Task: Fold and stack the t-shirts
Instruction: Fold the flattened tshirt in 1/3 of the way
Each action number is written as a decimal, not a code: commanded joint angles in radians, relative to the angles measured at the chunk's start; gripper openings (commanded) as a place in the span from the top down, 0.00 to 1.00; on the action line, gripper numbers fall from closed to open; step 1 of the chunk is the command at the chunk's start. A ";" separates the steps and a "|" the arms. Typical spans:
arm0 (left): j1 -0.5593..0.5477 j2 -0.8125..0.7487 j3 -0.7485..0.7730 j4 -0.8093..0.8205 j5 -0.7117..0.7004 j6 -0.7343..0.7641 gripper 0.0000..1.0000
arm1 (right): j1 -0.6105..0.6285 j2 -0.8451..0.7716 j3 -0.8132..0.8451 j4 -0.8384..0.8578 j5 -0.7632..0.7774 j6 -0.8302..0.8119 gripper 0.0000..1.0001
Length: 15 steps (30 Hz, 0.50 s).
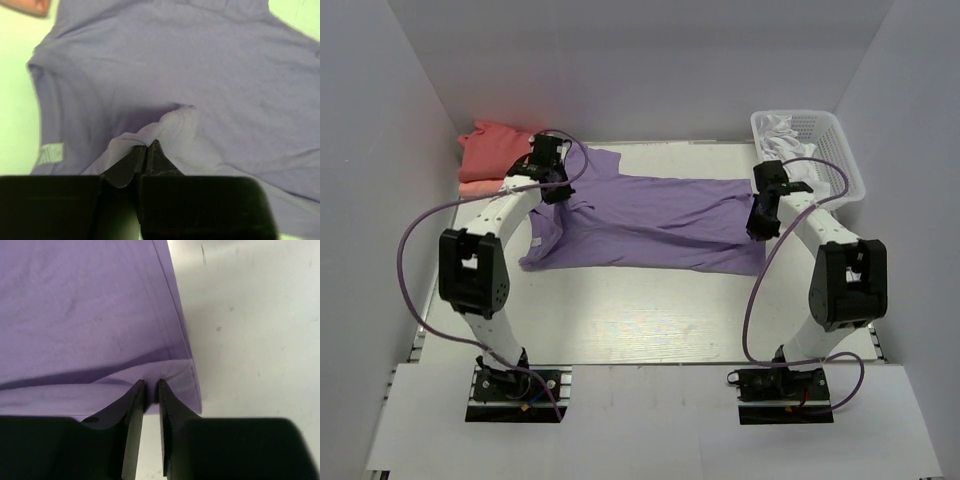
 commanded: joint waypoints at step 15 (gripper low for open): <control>0.043 0.236 0.395 -0.092 0.035 0.100 0.00 | 0.014 -0.048 0.039 0.202 -0.215 -0.162 0.10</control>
